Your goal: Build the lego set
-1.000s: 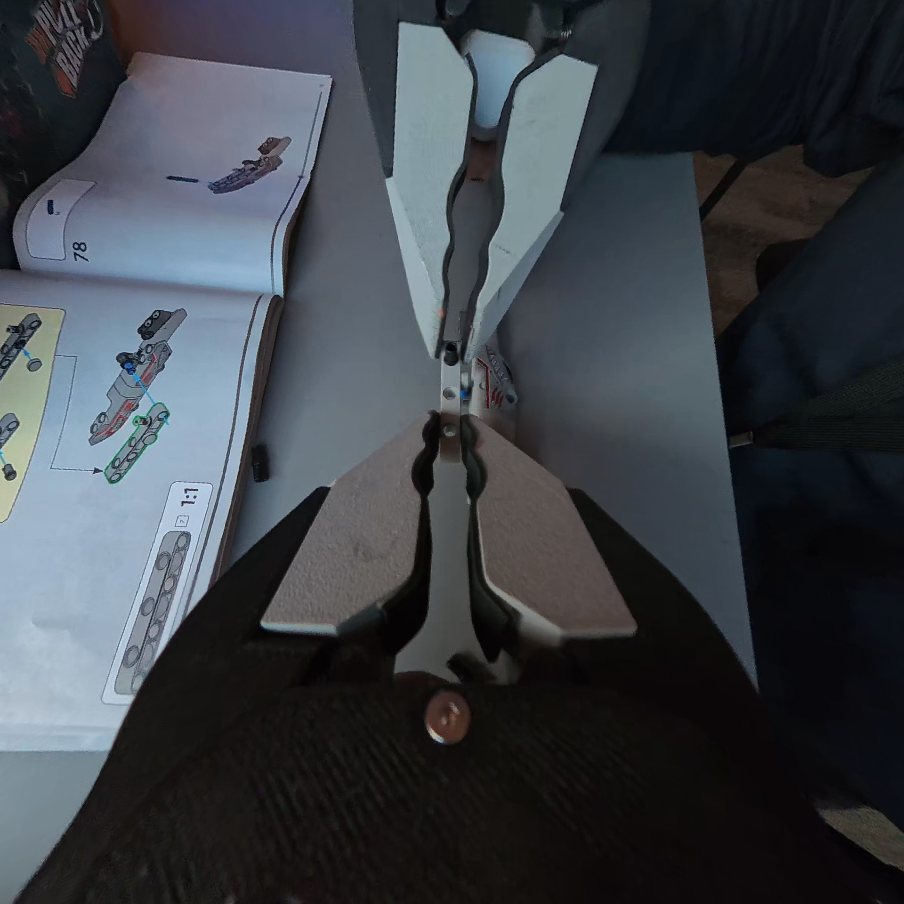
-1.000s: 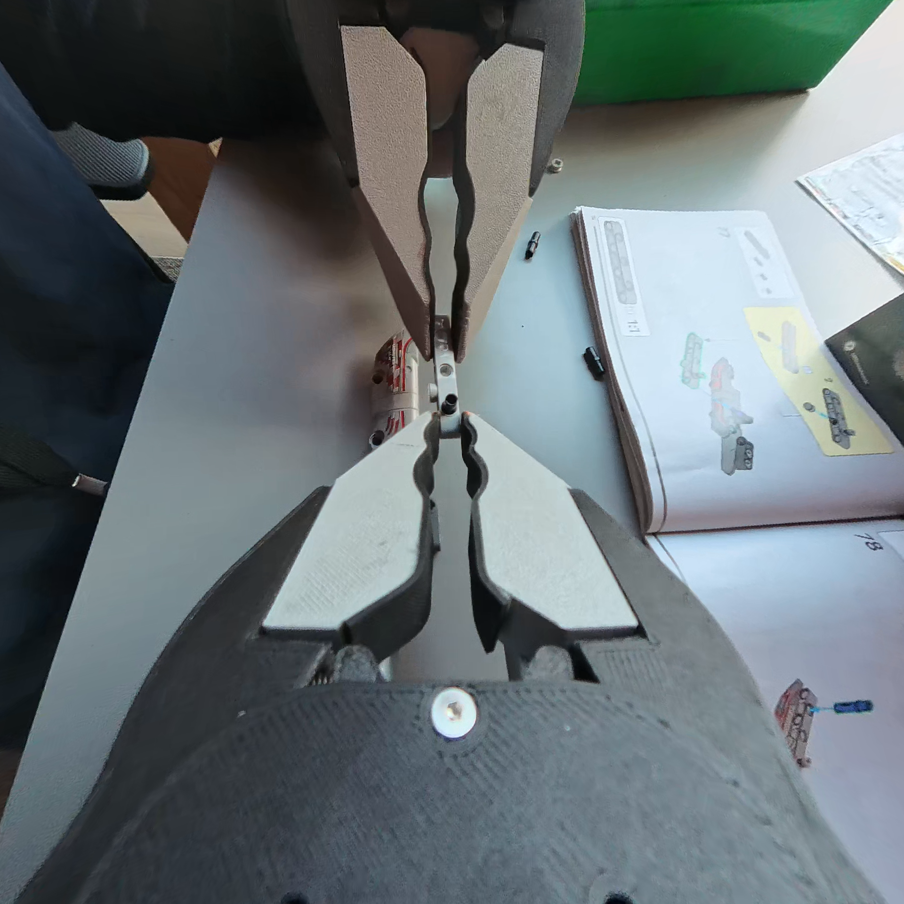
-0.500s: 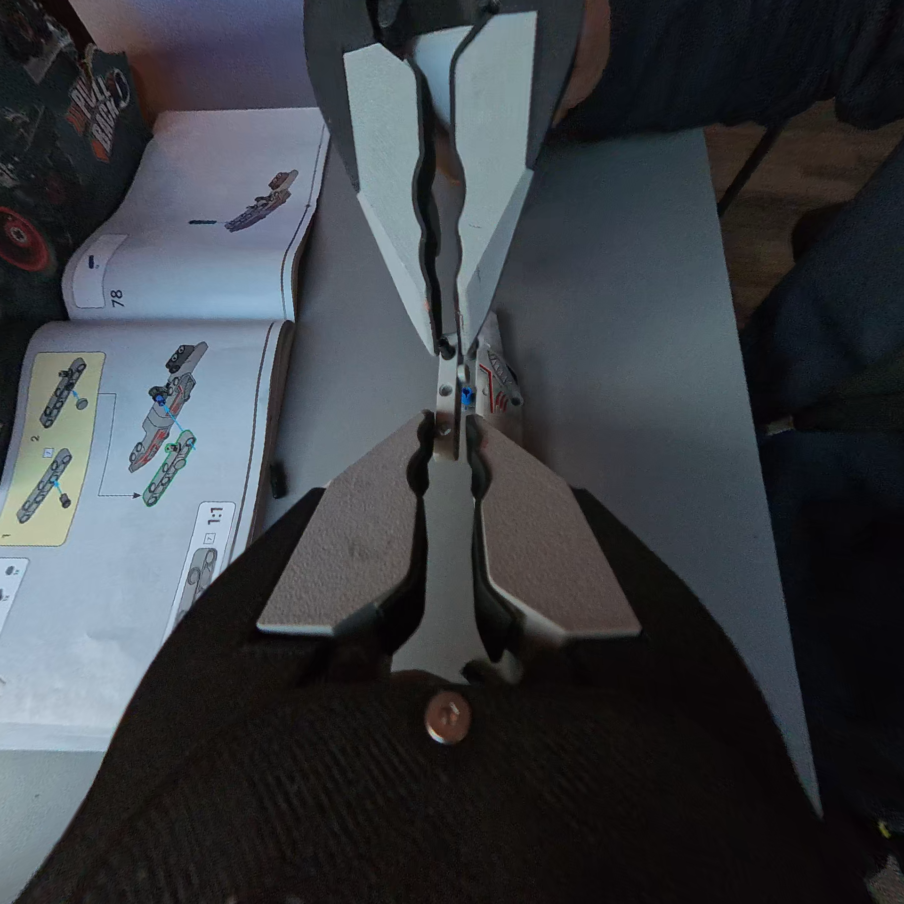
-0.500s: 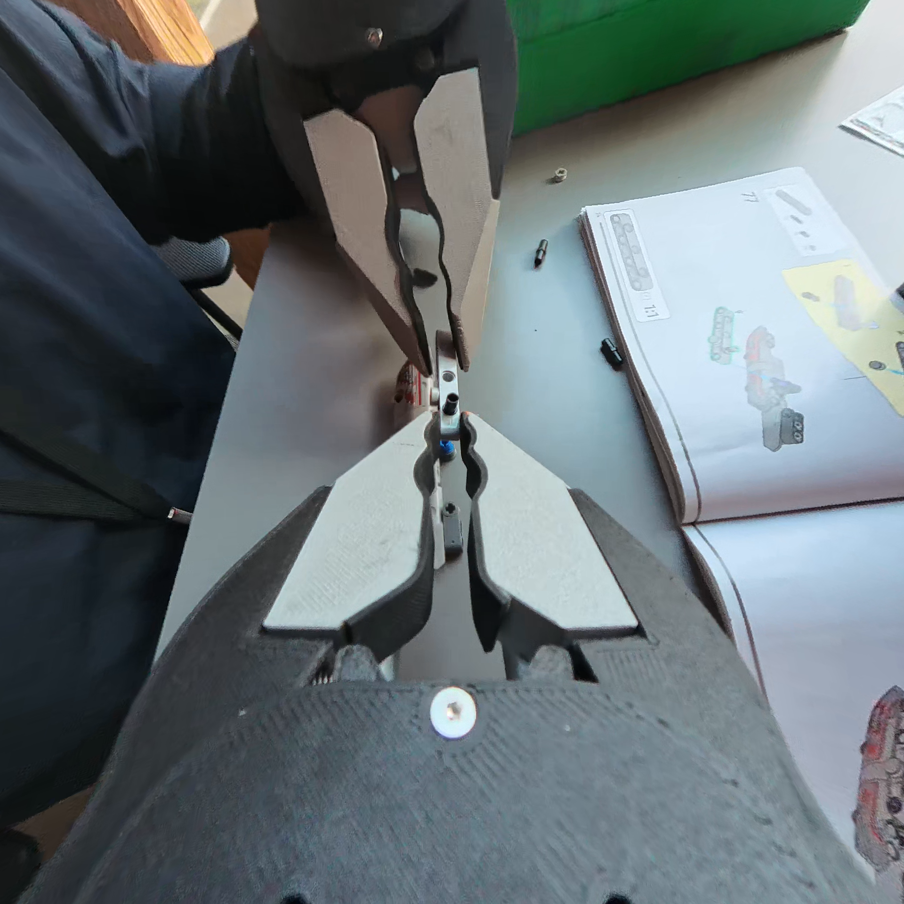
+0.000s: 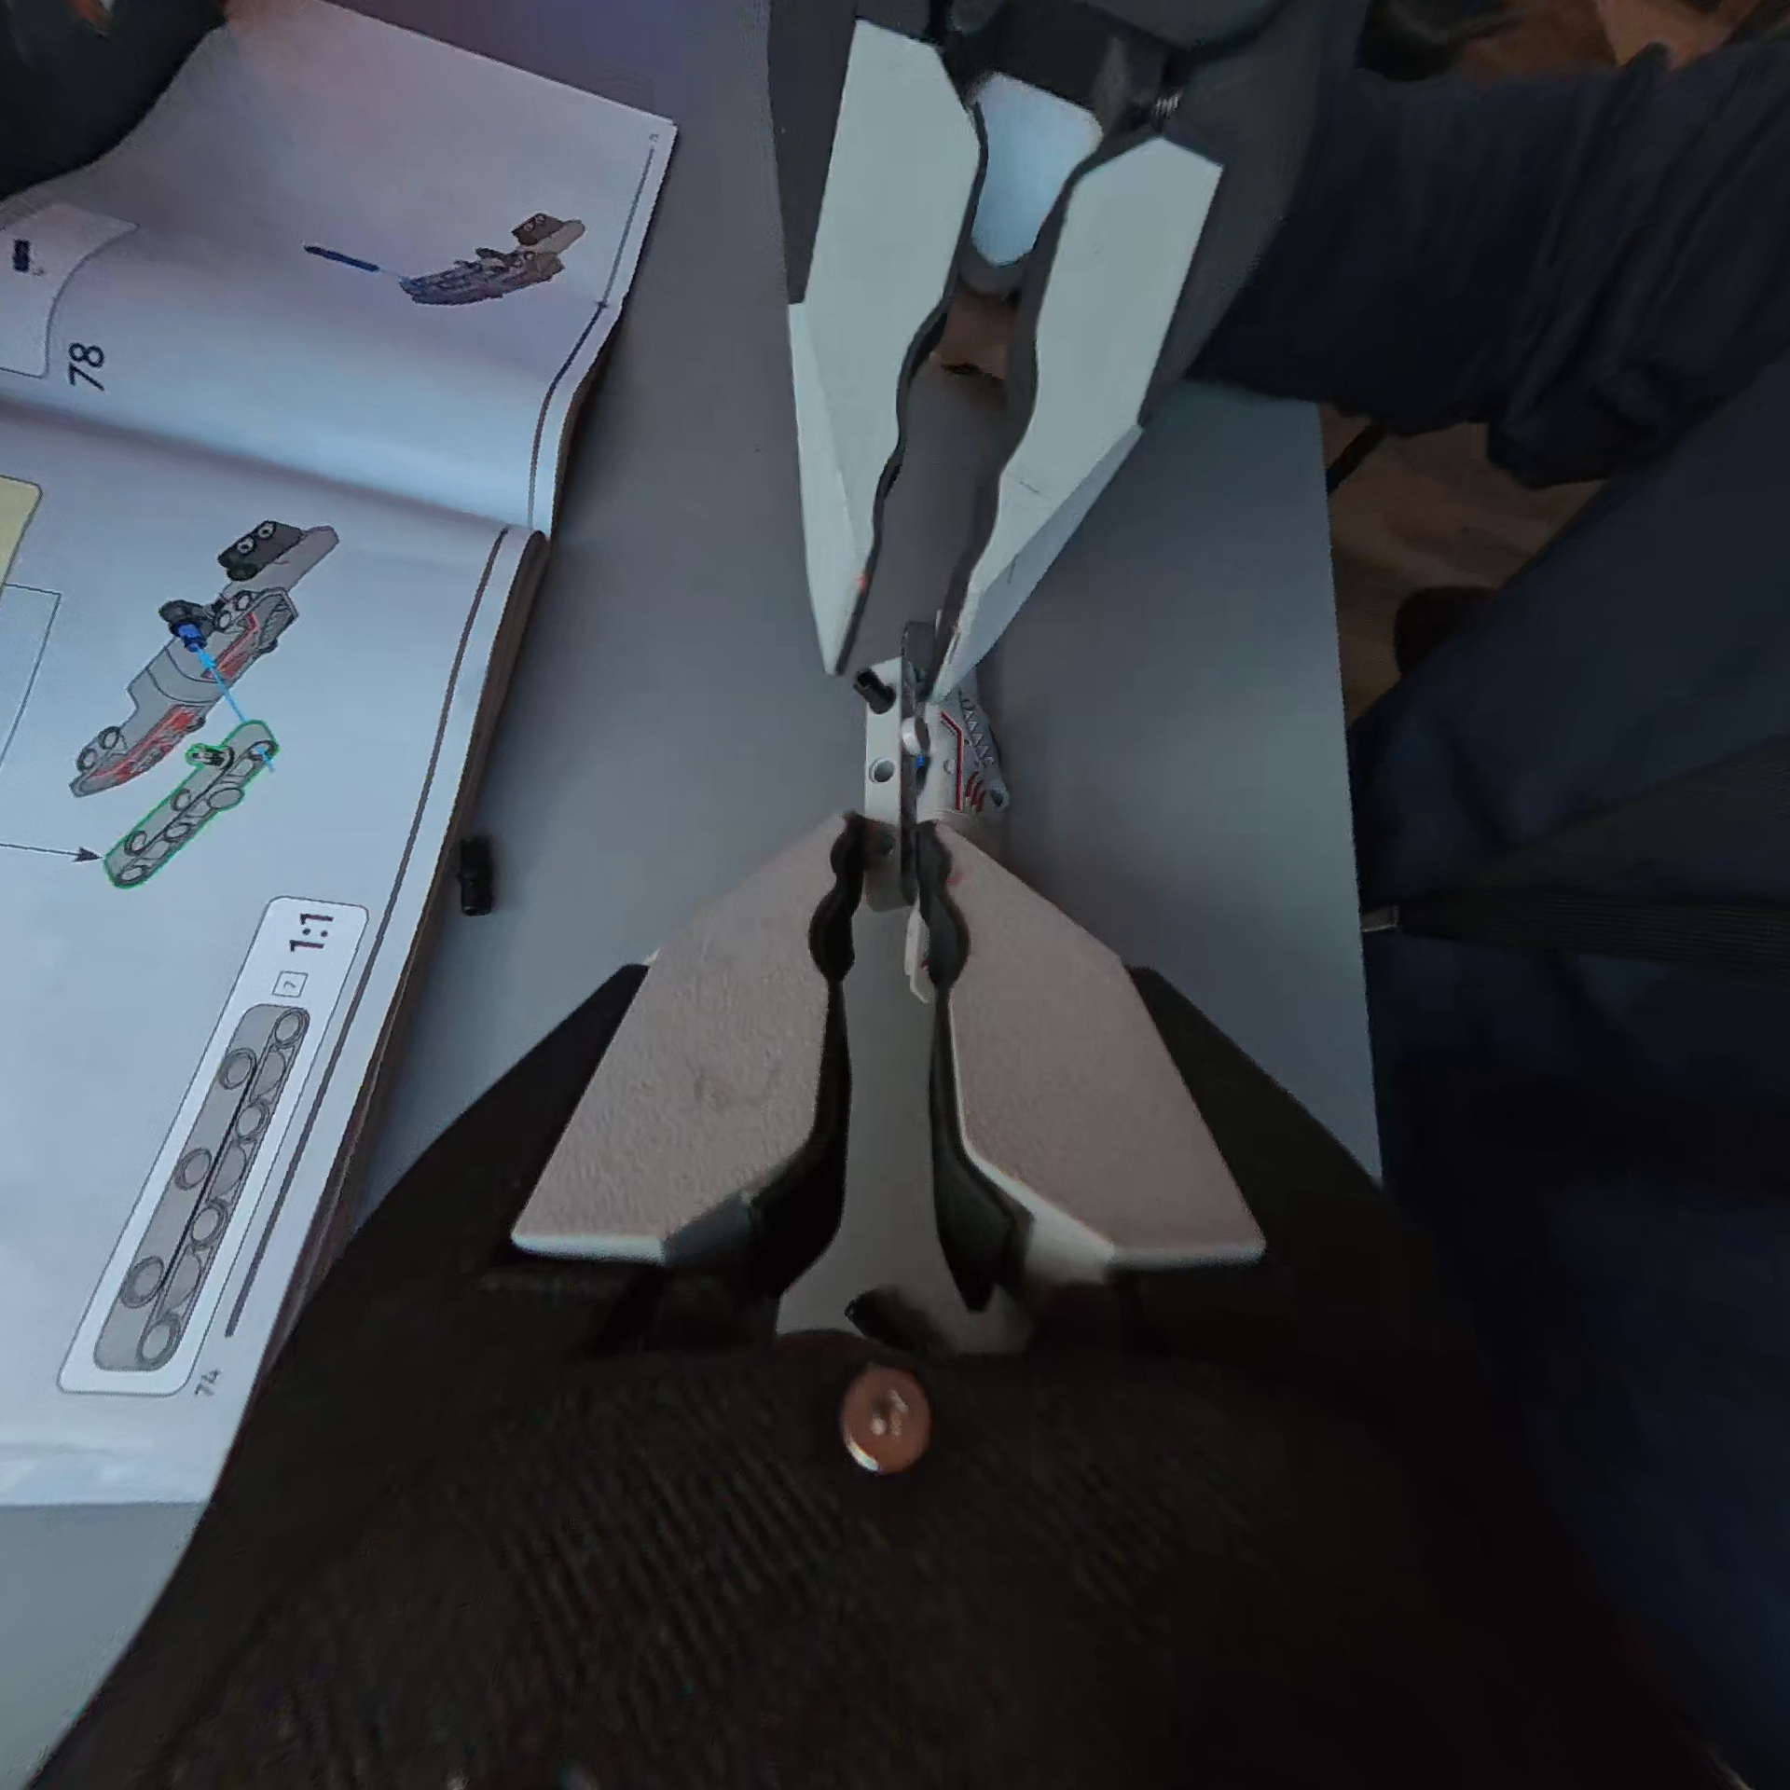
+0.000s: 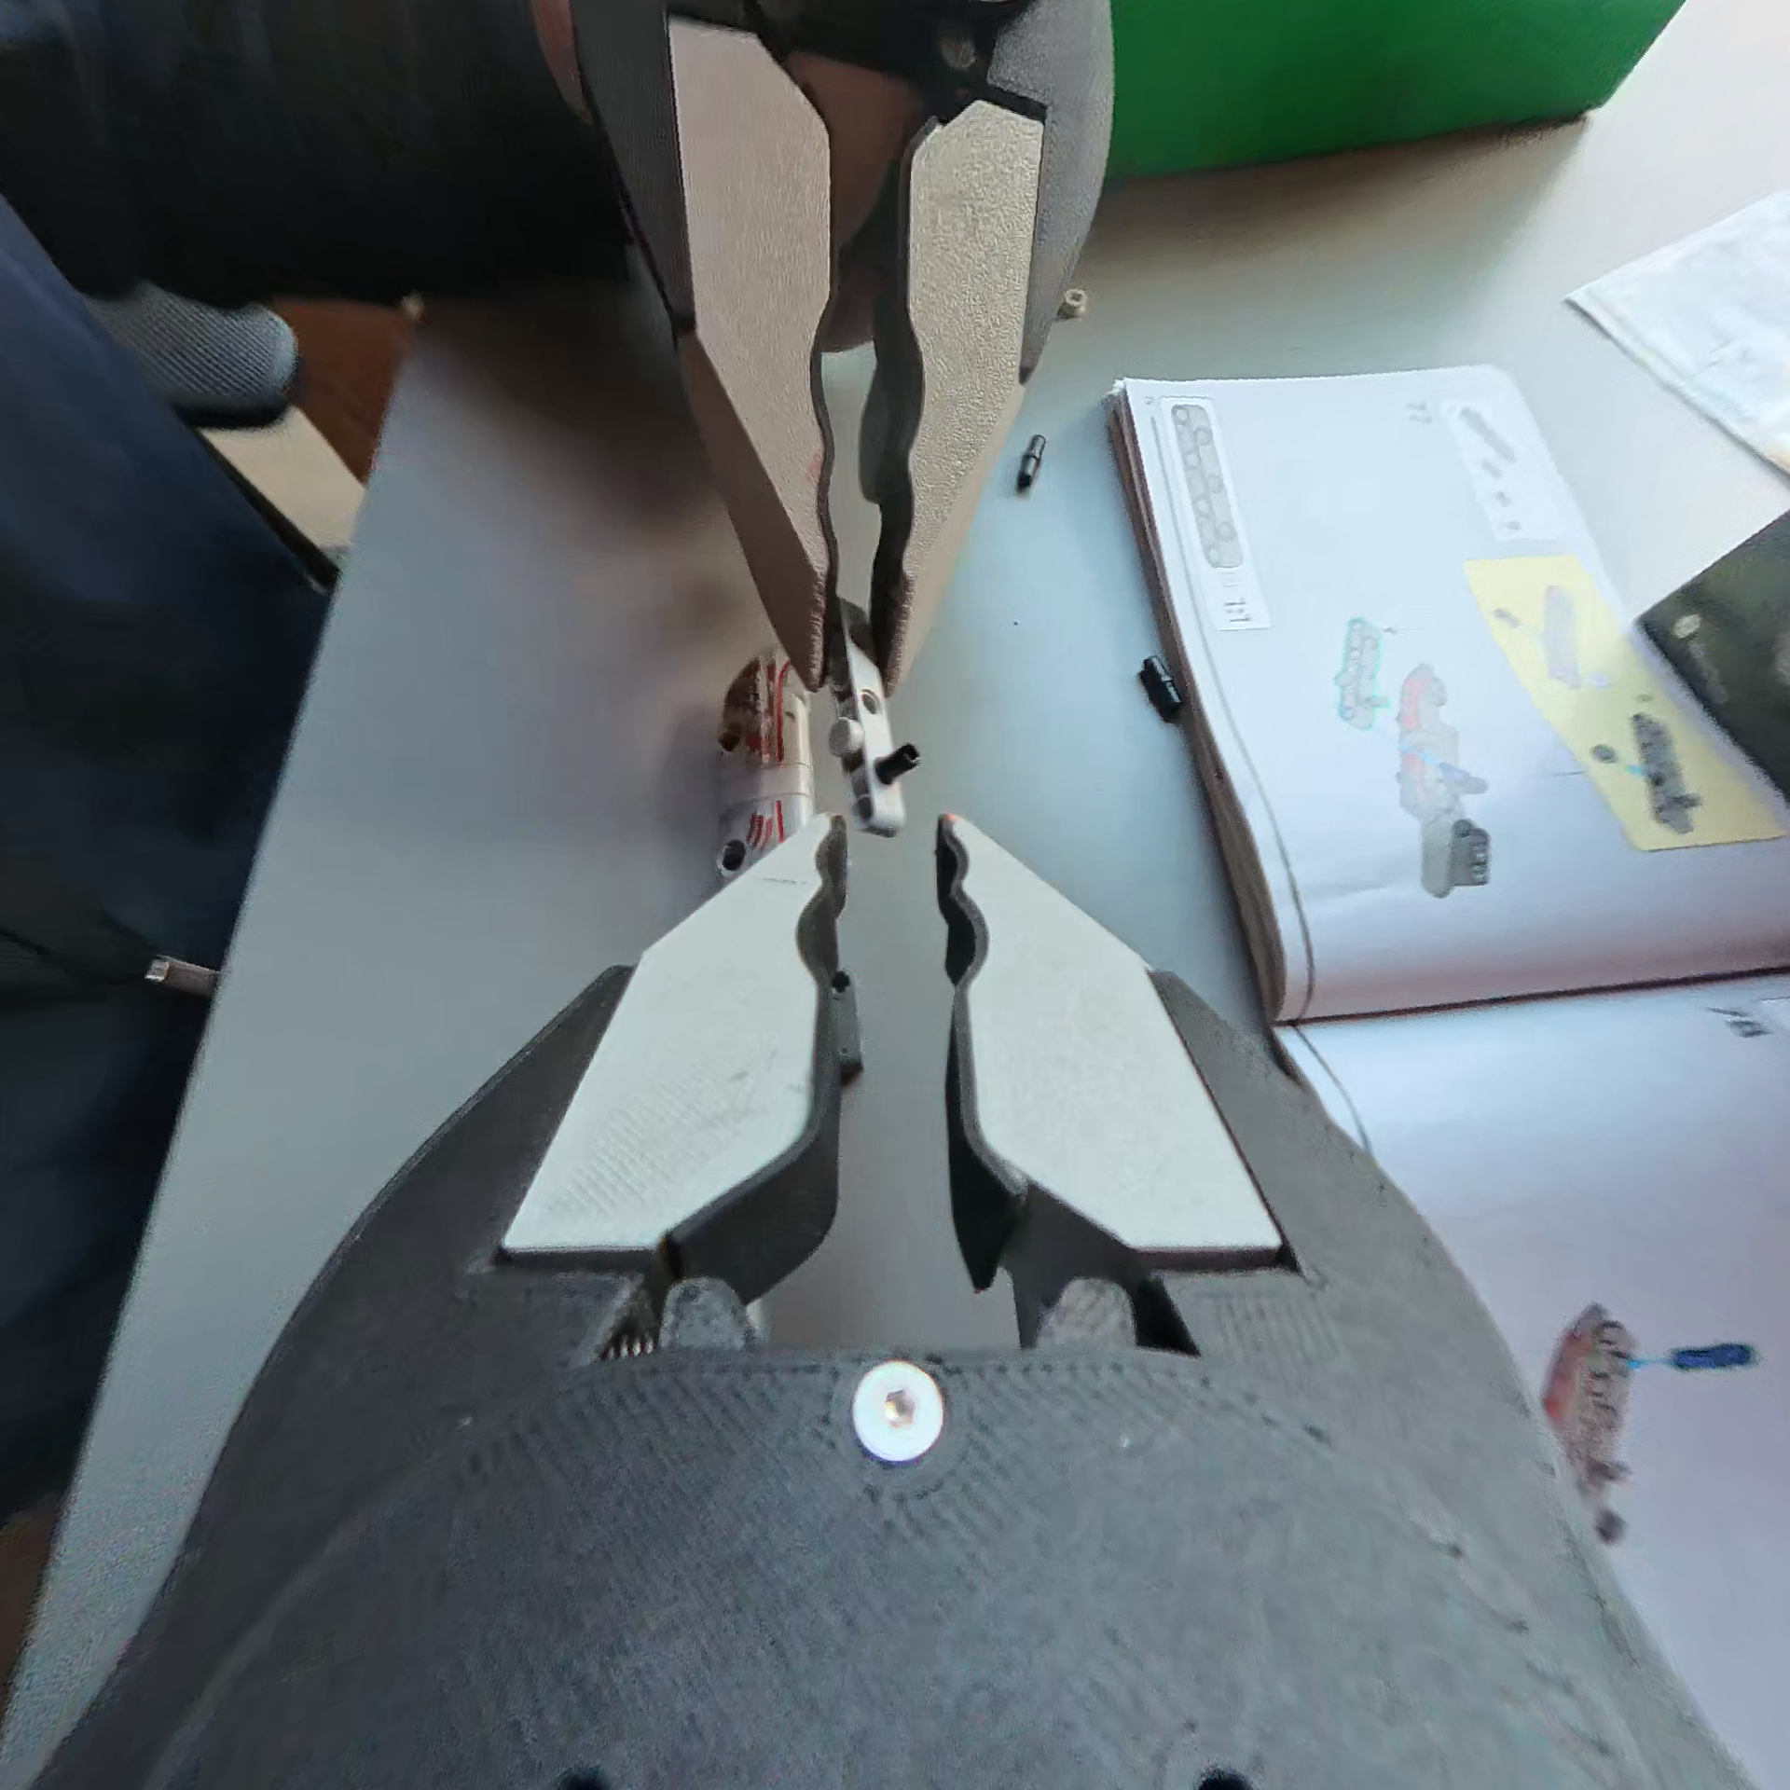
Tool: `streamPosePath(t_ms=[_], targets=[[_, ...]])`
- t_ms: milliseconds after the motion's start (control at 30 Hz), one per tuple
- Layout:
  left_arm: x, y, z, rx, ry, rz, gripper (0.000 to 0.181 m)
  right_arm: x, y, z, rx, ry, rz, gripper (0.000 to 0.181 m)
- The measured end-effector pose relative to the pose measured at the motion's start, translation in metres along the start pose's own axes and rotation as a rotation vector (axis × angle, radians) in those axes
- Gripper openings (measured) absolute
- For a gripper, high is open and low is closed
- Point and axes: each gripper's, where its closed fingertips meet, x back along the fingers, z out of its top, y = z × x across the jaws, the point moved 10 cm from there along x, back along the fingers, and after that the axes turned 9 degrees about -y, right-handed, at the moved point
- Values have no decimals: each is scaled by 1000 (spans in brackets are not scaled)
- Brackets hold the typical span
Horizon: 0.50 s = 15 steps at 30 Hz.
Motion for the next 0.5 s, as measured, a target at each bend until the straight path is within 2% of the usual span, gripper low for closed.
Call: streamPosePath(t_ms=[33, 300, 500], targets=[[-1, 1, 0, 10, 1, -25, 7, -1, -3, 1, 37, -16, -37, 16], [0, -1, -1, 73, 33, -126, 7, -7, -18, 3, 206, -73, -152, 6], [-1, -2, -1, 73, 25, -129, 7, -7, -18, 2, 179, -85, -121, 5]])
